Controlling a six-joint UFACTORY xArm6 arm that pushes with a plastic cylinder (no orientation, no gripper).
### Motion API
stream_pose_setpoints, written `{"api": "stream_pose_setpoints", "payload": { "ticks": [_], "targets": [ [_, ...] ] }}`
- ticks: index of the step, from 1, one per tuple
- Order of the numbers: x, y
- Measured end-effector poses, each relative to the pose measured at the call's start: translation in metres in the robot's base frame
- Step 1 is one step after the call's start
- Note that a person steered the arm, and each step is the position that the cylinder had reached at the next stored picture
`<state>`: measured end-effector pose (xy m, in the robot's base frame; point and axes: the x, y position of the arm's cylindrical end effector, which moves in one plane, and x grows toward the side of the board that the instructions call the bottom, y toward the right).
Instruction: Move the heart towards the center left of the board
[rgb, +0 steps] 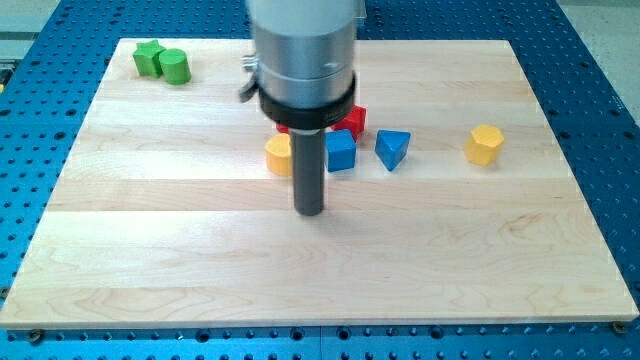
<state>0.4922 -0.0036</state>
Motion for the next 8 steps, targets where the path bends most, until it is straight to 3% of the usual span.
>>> {"api": "stream_pose_setpoints", "payload": {
  "ticks": [2, 4, 5, 7, 8],
  "targets": [
    [-0.042, -0.05],
    [-0.059, 0.011],
    [-0.092, -0.013],
    [-0.029, -0.104],
    [-0.039, -0.159]
  ]
}}
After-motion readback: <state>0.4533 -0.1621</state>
